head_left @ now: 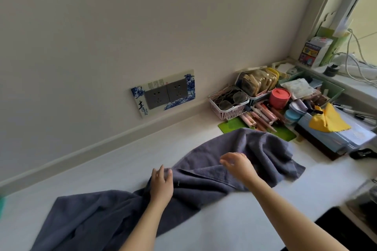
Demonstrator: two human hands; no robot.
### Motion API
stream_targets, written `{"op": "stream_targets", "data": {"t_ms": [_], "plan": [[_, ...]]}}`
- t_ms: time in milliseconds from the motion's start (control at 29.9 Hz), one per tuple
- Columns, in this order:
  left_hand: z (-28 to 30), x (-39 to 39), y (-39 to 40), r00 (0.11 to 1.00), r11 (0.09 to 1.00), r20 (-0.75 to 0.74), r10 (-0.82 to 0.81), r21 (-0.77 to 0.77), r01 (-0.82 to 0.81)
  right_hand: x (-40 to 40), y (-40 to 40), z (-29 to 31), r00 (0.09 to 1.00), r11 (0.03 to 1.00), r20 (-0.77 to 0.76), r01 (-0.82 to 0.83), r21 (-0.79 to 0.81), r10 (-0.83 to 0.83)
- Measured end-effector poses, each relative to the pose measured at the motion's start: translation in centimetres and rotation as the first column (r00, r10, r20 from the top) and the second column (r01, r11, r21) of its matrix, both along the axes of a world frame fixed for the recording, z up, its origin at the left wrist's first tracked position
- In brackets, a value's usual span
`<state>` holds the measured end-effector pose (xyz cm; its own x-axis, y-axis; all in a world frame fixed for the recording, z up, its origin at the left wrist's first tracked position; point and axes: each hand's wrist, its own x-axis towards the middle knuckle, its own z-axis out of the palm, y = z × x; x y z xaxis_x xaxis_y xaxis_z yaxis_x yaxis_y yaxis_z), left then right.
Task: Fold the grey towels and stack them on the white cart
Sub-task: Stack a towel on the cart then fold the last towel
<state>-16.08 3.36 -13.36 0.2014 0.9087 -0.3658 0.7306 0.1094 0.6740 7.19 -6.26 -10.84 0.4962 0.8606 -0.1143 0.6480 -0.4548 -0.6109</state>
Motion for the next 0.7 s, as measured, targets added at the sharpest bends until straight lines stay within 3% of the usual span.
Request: {"op": "stream_targets", "data": {"t_ms": [100, 167, 301, 468, 568, 668, 701], "plan": [[-1.6, -2.3, 0.3, 0.997, 0.997, 0.055, 0.059, 0.037, -0.061, -2.6, 0.6, -1.7, 0.988, 0.990, -0.102, -0.122, -0.069, 0.114], [-2.2, -2.9, 1.0, 0.997, 0.994, -0.016, 0.075, 0.078, -0.073, -3.7, 1.2, -2.8, 0.981, 0.978, -0.119, -0.168, -0.125, 0.153], [-2.5, -4.1, 1.3, 0.984, 0.991, -0.171, 0.055, 0.132, -0.032, -4.7, 1.8, -3.9, 0.982, 0.945, 0.013, -0.179, -0.273, 0.190], [-2.2, -6.1, 0.4, 0.997, 0.971, -0.052, 0.064, 0.236, -0.050, -6.0, 2.4, -5.0, 0.978, 0.938, 0.106, -0.137, -0.319, 0.179], [-0.1, -6.6, 0.0, 0.991, 0.992, 0.129, 0.034, 0.115, -0.049, -6.3, 2.3, -5.3, 0.988, 0.972, 0.077, -0.116, -0.203, 0.134], [2.5, -7.0, 0.2, 0.989, 0.990, 0.042, -0.142, -0.019, 0.143, -5.2, 1.6, -3.8, 0.987, 0.989, -0.066, -0.145, 0.043, 0.148], [3.3, -7.2, 0.1, 0.971, 0.966, 0.007, -0.237, -0.102, 0.237, -4.6, 1.0, -2.6, 0.967, 0.978, -0.148, -0.203, 0.050, 0.208]]}}
